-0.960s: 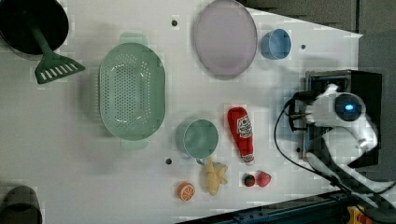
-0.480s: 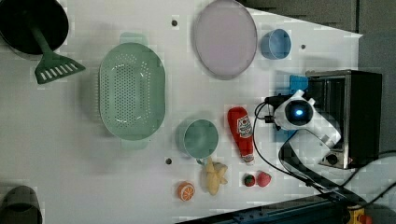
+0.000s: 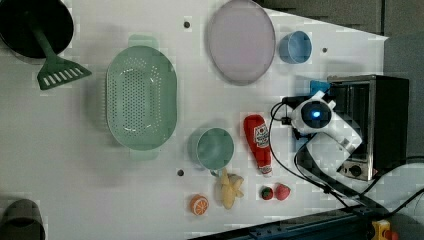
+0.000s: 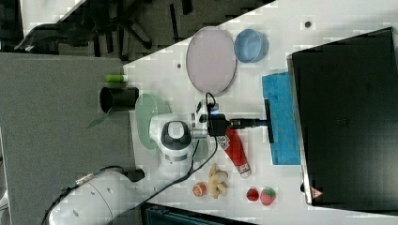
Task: Flap open oven.
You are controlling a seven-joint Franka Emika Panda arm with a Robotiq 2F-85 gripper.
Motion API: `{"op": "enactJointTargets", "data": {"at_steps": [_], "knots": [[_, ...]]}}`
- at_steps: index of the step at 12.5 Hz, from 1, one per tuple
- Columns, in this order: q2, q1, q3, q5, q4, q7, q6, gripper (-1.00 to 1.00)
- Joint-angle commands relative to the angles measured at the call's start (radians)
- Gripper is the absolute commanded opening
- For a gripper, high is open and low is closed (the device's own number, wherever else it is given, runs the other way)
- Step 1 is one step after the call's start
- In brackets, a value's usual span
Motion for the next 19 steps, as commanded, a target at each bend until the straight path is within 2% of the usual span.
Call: {"op": "enactJointTargets", "data": {"at_steps": [1,5,9,12,14,19], "knots": [[-0.143,0.006,0.019,0.195,0.105,0.063,0.031,-0.65],[-0.348,0.006,0.016,0.56,0.135,0.062,-0.046,-0.65],[-0.551,-0.006,-0.019,0.836,0.221,0.062,-0.348,-0.65],[-0.629,-0.007,-0.05,0.854,0.345,0.062,-0.64,-0.65],[-0.65,-0.007,-0.051,0.86,0.415,0.062,-0.765,-0.65],[-0.65,-0.004,-0.038,0.861,0.448,0.049,-0.784,-0.65]]}}
